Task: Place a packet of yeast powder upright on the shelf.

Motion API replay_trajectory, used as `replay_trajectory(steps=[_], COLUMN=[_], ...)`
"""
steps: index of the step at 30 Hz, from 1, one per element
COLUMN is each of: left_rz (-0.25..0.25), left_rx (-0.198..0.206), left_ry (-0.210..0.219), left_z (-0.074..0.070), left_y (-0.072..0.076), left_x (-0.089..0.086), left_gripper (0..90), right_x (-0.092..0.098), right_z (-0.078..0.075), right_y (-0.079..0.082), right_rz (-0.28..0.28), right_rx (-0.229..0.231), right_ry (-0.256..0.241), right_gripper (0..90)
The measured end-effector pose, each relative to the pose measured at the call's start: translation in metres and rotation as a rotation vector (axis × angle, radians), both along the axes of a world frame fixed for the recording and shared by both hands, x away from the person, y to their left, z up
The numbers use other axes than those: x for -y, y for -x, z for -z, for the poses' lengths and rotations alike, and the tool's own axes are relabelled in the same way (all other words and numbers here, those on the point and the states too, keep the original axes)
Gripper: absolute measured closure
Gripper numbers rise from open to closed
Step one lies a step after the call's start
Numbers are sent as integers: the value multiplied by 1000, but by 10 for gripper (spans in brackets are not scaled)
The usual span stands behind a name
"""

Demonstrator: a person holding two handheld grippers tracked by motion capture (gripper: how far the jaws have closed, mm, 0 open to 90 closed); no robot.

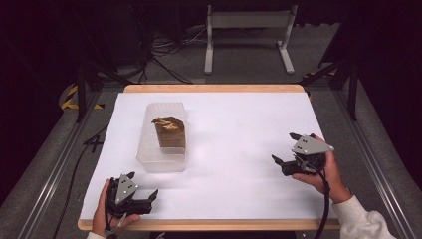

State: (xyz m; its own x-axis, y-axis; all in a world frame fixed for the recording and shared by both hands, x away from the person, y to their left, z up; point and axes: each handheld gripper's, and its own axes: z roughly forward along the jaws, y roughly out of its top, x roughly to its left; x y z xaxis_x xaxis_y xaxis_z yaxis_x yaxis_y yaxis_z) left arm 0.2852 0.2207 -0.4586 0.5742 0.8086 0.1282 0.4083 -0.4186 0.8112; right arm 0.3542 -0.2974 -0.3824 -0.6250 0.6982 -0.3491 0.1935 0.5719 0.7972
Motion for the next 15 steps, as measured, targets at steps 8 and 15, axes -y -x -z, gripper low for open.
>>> replay_trajectory(steps=[8, 15], left_rz=[-9, -14], left_rx=[4, 6], left_ry=[-7, -1], left_z=[0, -1], left_y=[0, 0], left_x=[-1, -1], left_gripper=[49, 49], right_x=[30, 51], right_z=[15, 29], right_y=[15, 28], right_rz=[57, 101], right_rx=[10, 5], right_ry=[-37, -42], right_gripper=[110, 96])
